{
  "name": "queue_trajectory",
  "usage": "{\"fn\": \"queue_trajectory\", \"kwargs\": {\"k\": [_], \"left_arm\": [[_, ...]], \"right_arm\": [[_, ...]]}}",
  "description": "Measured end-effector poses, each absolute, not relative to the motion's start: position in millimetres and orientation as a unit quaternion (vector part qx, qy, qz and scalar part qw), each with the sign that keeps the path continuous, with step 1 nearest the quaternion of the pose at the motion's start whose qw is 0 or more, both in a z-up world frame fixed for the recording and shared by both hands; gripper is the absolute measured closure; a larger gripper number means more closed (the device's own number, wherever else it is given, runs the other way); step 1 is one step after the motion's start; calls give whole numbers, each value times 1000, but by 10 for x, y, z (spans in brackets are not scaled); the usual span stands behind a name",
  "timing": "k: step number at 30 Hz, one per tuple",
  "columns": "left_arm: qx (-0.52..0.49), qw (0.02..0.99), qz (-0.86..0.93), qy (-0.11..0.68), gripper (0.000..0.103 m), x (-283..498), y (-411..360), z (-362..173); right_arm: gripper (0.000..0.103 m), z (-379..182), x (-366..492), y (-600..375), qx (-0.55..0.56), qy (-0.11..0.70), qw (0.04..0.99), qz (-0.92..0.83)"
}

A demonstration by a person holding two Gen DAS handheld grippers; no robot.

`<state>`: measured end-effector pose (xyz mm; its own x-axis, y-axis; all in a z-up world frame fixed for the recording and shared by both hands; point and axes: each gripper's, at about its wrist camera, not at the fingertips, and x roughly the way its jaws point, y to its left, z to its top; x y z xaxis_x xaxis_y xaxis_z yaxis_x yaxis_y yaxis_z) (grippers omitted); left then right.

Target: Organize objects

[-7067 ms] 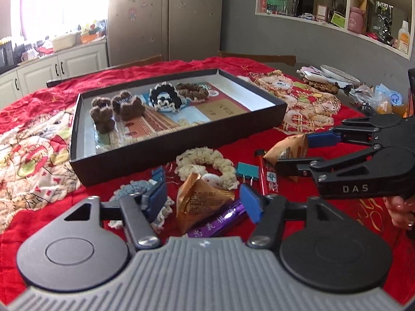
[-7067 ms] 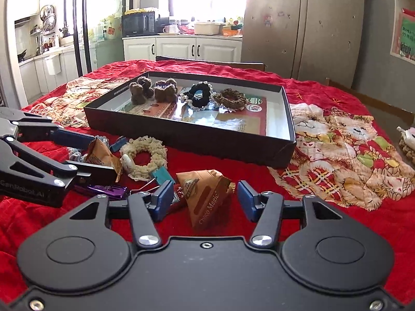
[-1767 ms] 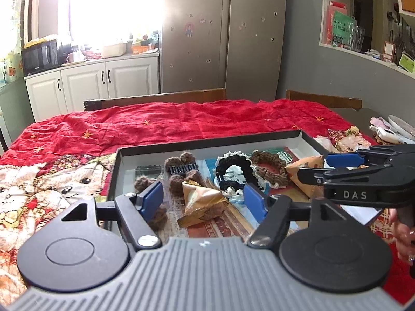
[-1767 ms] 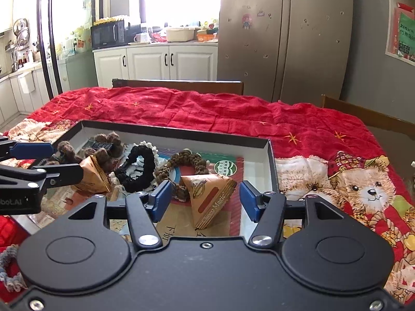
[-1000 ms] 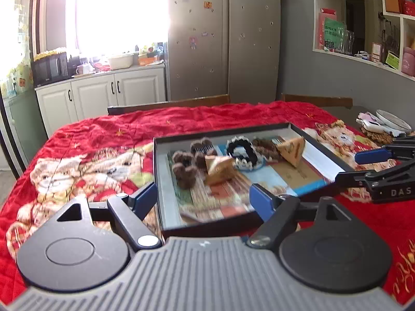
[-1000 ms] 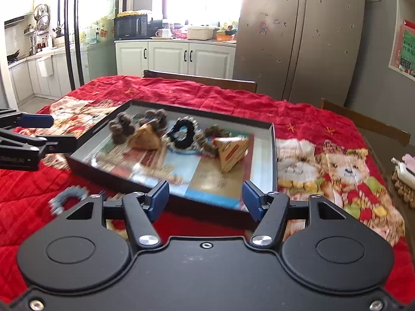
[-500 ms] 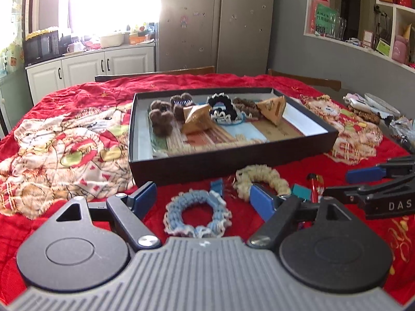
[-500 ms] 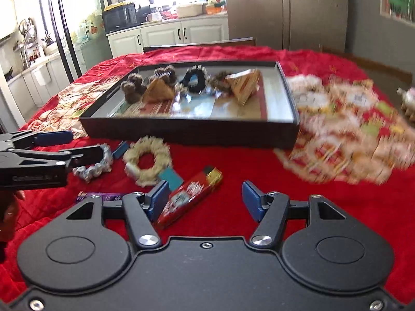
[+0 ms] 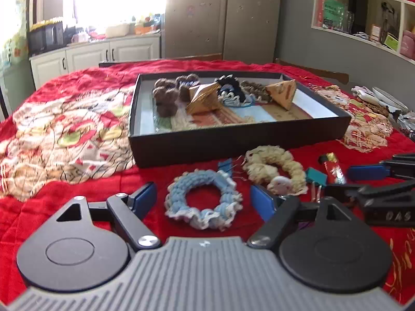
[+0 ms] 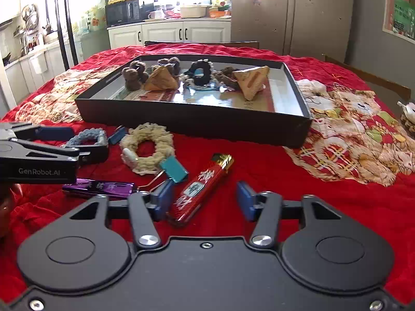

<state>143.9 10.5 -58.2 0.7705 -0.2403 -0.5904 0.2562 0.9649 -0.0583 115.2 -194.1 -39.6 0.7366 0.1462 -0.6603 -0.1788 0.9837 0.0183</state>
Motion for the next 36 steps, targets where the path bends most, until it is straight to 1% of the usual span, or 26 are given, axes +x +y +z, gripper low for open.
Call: {"fn": "queue_trajectory", "kwargs": {"k": [2, 5, 10, 15, 18, 21, 22, 27, 36], "left_arm": [[8, 939, -130, 317, 21, 1452, 129, -605], [4, 940, -127, 316, 26, 1452, 157, -607], [4, 941, -124, 314, 33, 1456, 158, -614], [-3, 942, -120, 313, 46, 1458, 188, -610], [-7, 943, -116, 312, 50, 1458, 202, -608], [-4, 943, -114, 312, 53, 1457, 197, -606], [-4, 943, -114, 312, 54, 1456, 195, -606], [-5, 945, -105, 310, 66, 1446, 210, -605], [-13, 946, -99, 309, 74, 1440, 244, -601]], "right_arm": [[68, -389, 1152, -2035, -9, 351, 933, 83], [72, -406, 1158, -2169, 10, 348, 934, 76], [72, -433, 1222, -2213, 12, 342, 937, 77], [71, -471, 1306, -2132, -12, 335, 939, 74], [71, -485, 1300, -2093, -27, 332, 940, 72], [75, -493, 1292, -2083, -29, 330, 941, 72], [77, -495, 1288, -2085, -28, 330, 941, 73], [80, -502, 1275, -2107, -21, 327, 942, 72], [80, -502, 1260, -2145, -14, 322, 944, 73]]}}
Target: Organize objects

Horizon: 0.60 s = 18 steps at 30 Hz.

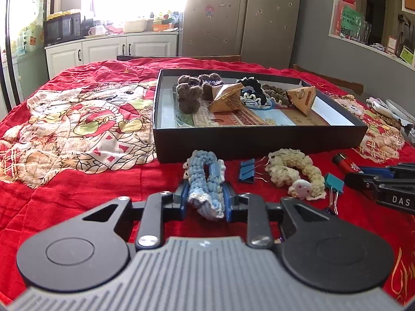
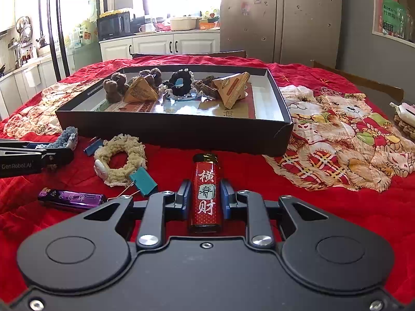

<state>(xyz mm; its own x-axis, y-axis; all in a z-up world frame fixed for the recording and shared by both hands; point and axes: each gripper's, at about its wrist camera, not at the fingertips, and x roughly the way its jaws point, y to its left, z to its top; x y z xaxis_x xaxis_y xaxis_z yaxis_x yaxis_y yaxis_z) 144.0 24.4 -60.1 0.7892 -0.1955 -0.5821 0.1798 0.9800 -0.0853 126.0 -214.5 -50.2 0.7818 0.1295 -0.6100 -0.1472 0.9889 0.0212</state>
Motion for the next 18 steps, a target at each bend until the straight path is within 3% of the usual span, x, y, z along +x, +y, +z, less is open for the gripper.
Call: {"fn": "queue_trajectory", "kwargs": {"k": [18], "left_arm": [[-21, 947, -110, 300, 76, 1370, 259, -503]], "right_arm": [[81, -387, 1112, -2179, -8, 300, 951, 74]]}}
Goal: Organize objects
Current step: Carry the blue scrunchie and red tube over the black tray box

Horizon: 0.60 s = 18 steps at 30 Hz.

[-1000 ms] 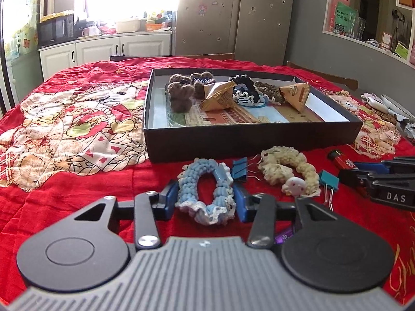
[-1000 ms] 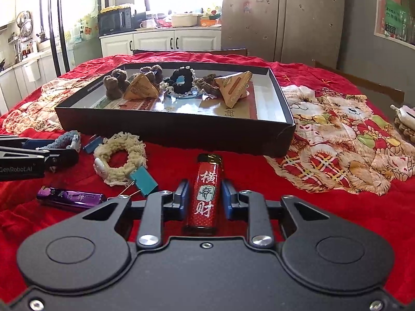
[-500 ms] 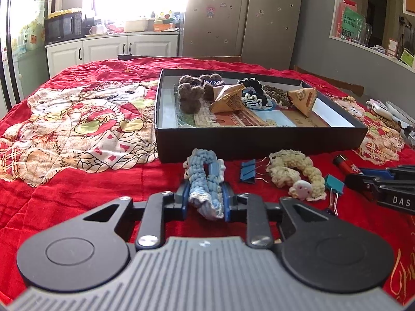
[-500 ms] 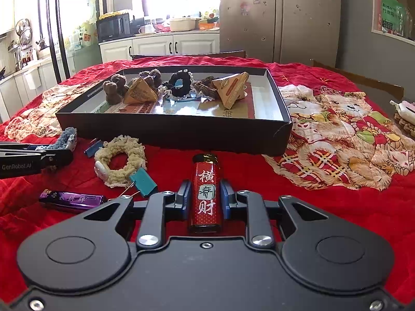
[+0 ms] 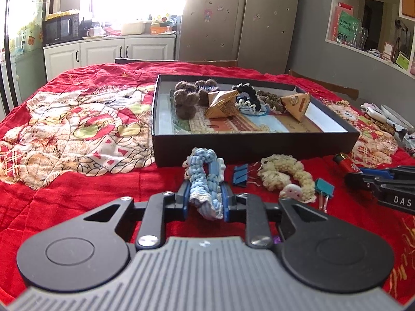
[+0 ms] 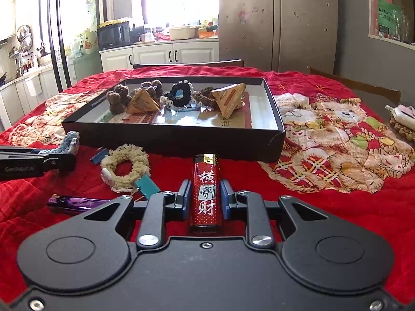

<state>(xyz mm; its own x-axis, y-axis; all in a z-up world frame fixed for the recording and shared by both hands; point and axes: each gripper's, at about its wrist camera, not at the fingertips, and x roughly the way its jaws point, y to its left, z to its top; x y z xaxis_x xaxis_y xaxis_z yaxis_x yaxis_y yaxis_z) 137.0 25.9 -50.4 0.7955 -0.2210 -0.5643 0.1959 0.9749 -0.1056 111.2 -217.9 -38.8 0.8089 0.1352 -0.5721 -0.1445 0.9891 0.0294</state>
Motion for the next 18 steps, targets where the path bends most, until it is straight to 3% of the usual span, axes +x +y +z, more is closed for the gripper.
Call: {"fn": "queue_trajectory", "kwargs": {"k": [18], "left_arm": [[-22, 953, -131, 273, 76, 1247, 214, -160]], "right_arm": [[81, -27, 879, -2193, 3, 275, 955, 106]]}}
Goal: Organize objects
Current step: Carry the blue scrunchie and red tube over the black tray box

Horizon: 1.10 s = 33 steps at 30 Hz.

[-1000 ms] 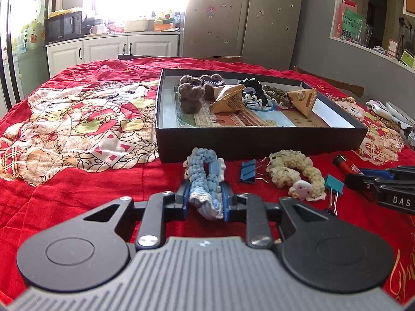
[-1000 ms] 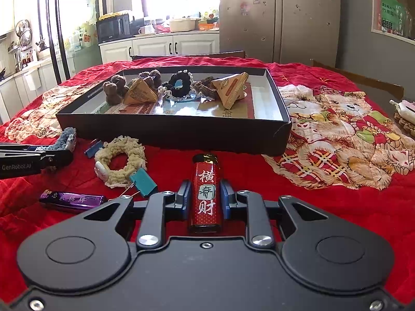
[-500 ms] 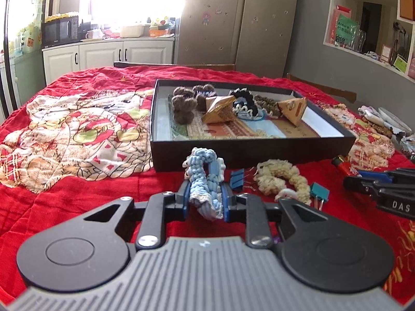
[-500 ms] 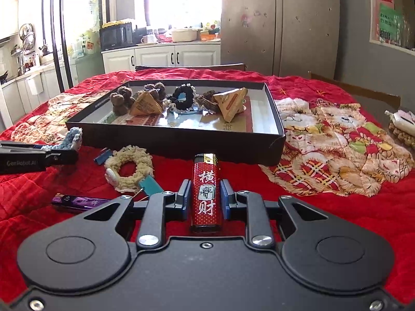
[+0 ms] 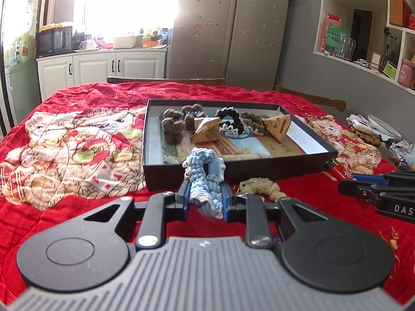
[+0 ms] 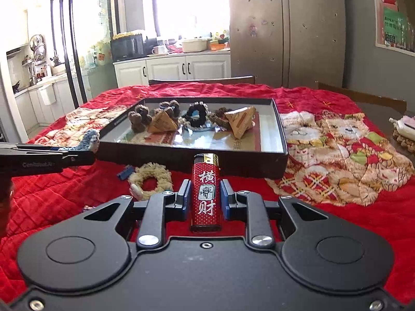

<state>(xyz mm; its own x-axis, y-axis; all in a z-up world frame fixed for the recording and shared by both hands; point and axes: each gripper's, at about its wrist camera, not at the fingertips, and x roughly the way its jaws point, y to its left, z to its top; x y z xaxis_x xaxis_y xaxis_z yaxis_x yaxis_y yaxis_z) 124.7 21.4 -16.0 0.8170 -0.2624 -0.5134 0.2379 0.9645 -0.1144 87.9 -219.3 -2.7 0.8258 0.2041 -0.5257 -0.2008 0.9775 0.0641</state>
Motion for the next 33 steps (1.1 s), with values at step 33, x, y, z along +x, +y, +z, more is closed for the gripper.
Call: {"fn": "queue_trajectory", "kwargs": {"k": [33], "left_arm": [[-34, 940, -158, 299, 76, 2148, -72, 70]], "right_arm": [[80, 313, 1783, -1906, -33, 273, 952, 137]]}}
